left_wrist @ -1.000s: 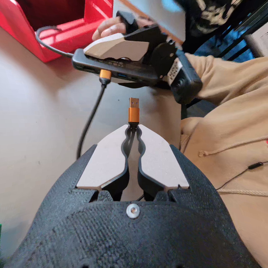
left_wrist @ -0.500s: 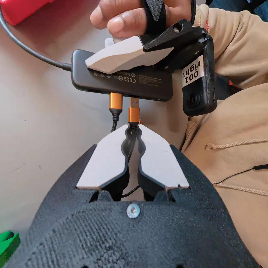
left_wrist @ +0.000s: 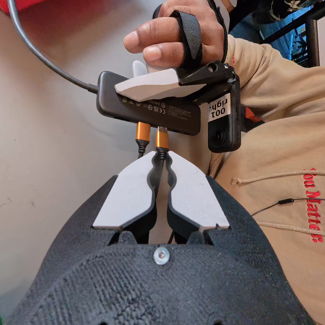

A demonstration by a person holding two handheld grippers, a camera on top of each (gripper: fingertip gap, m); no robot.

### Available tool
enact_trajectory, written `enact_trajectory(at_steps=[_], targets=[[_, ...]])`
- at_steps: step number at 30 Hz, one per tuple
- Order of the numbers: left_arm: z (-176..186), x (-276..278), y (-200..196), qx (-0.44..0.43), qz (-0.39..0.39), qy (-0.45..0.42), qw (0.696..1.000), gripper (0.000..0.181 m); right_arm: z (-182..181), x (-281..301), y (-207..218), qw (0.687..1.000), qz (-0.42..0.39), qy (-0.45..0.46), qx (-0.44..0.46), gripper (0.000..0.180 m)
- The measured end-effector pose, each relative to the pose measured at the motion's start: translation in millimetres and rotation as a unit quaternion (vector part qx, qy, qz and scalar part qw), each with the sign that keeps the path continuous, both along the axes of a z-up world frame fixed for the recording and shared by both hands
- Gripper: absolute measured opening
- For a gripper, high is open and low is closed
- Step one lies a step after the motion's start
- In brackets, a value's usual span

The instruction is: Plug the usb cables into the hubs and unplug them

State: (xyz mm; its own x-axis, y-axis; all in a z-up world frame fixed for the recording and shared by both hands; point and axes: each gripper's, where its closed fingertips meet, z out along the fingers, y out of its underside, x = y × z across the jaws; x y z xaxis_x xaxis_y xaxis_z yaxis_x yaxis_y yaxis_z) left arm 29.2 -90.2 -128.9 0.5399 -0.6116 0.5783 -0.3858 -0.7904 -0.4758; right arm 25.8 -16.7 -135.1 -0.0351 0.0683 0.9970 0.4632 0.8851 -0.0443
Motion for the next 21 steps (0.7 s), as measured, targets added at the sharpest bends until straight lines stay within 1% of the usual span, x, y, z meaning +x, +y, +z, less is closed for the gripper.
enact_trajectory(at_steps=[5,8,13,18,21], targets=[[4,5,4,0.021,0.006,-0.029,0.999,0.007,6,1,0,1.0,-0.008,0.016,-0.006,0.012],[-3,5,4,0.029,-0.001,-0.013,0.999,0.007,1,0,1,1.0,-0.021,0.004,-0.003,0.012],[-3,4,5,0.045,0.004,-0.024,0.999,0.007,3,0,1,0.999,-0.026,0.009,-0.015,0.013],[16,4,0,0.116,-0.008,-0.067,0.991,0.008,15,0,-4,0.998,-0.007,0.035,-0.043,0.013],[35,-4,-4,0.178,-0.004,-0.102,0.979,0.015,18,3,-3,0.994,0.006,0.051,-0.094,0.013]])
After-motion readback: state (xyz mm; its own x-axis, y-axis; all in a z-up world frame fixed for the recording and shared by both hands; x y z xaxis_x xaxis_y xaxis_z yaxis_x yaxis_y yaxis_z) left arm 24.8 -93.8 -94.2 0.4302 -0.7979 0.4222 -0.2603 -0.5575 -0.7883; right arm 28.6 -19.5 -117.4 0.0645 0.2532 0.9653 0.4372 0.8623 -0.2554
